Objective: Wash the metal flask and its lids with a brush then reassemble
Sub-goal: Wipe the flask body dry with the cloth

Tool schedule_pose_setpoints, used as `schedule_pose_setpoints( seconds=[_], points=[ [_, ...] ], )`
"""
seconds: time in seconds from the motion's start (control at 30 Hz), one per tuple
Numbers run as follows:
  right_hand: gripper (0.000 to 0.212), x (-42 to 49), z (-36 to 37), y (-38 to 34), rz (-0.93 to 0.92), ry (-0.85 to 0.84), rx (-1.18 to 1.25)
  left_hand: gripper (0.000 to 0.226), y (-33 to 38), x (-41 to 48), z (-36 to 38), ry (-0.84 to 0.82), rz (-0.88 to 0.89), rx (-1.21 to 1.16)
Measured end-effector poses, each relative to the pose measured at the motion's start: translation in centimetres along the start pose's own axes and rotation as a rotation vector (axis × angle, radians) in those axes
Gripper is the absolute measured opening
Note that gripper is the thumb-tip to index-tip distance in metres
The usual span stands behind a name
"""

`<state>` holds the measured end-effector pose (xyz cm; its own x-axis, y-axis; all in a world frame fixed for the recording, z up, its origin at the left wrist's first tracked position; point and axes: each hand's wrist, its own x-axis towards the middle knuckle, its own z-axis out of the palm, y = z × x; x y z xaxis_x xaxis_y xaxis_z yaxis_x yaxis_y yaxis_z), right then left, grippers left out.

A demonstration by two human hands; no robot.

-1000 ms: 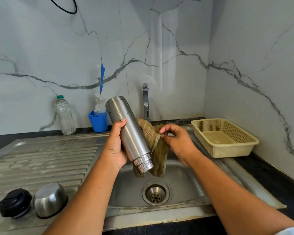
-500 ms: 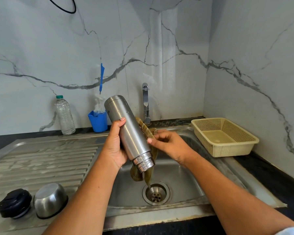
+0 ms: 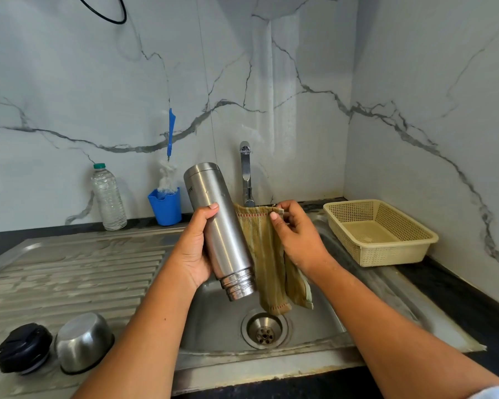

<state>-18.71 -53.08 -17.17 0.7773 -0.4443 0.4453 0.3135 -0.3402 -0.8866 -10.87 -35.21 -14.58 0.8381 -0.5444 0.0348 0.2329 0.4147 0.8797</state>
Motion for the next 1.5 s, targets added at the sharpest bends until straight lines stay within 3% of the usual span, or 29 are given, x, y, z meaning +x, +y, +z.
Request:
schedule_pose_setpoints(
  seconds=[0.37, 0.53, 0.67, 0.83, 0.93, 1.03, 1.13, 1.2, 1.33, 1.5],
  points=[
    [0.007, 0.1, 0.2, -0.2, 0.107, 0.058, 0.303, 0.049, 0.1, -0.2, -0.1, 0.002, 0.017, 0.004],
    [0.016, 0.4, 0.0, -0.1, 0.112, 0.129, 0.187, 0.045, 0.0, -0.2, 0.0, -0.025, 0.029, 0.015],
    [0.017, 0.3, 0.1, 0.0, 0.191, 0.078, 0.123, 0.043, 0.0, -0.3, 0.3, -0.051, 0.024, 0.014],
    [0.029, 0.0, 0.6, 0.1, 0.262, 0.007, 0.283, 0.043, 0.1, -0.3, 0.2, -0.068, 0.036, 0.01],
    [0.024, -0.1, 0.3, -0.1, 0.332, -0.08, 0.435, 0.046, 0.2, -0.3, 0.2, -0.057, 0.049, -0.004],
    [0.048, -0.5, 0.2, -0.1, 0.339, -0.192, 0.459, 0.056, 0.3, -0.2, 0.1, -0.038, 0.046, -0.028],
    [0.071, -0.2, 0.2, 0.5, 0.322, -0.164, 0.331, 0.049, 0.4, -0.1, 0.0, -0.035, 0.077, -0.064],
    [0.074, 0.0, 0.0, 0.6, 0.42, -0.134, 0.438, 0.047, 0.6, -0.1, -0.1, -0.042, 0.095, -0.094],
    [0.033, -0.2, -0.4, 0.2, 0.556, -0.215, 0.57, 0.042, 0.6, -0.2, -0.1, -0.043, 0.114, -0.128],
    [0.025, -0.5, -0.5, 0.5, 0.762, -0.34, 0.651, 0.037, 0.6, 0.0, -0.2, -0.042, 0.115, -0.164]
  ],
)
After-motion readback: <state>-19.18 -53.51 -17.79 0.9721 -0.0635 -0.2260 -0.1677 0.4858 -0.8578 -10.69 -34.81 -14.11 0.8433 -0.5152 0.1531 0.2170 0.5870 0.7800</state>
